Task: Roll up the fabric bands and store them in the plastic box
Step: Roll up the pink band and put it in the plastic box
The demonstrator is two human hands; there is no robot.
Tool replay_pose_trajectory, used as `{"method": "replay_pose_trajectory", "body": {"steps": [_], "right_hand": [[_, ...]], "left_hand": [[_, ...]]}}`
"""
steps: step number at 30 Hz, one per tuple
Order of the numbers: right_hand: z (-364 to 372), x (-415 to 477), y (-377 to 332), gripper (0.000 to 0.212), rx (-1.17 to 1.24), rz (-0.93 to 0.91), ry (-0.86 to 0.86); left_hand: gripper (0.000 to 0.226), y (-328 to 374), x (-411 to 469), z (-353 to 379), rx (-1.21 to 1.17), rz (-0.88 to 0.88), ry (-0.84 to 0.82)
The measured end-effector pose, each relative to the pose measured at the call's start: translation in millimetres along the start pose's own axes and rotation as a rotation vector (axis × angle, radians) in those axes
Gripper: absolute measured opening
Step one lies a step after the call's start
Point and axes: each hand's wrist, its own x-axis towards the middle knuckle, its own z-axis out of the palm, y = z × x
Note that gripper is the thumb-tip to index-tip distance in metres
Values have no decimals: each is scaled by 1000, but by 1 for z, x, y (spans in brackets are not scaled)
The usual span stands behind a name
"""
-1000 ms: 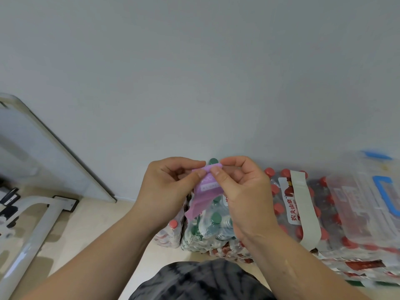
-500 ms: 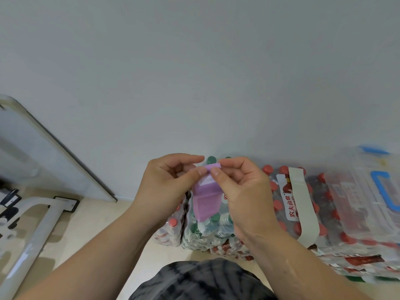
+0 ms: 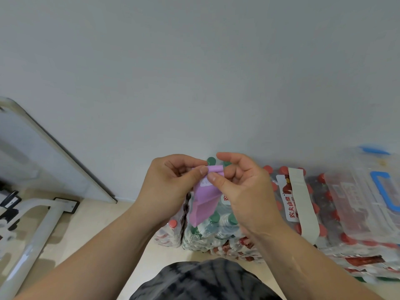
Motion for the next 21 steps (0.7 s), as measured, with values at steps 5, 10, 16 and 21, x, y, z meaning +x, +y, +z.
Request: {"method": "replay_pose_trajectory", "body": {"steps": [5, 10, 16, 21], "right_hand": [[-3, 3, -4, 32, -44, -27, 0], [-2, -1, -10, 24, -49, -62, 85], [3, -2, -9, 27, -24, -92, 121], [2, -2, -10, 26, -41, -105, 116]], "left_hand": [[17, 0, 1, 3, -16, 4, -1], [13, 0, 3, 7, -95, -10, 46], [14, 3, 1, 13, -118, 40, 14], [14, 1, 2, 12, -150, 41, 17]]}}
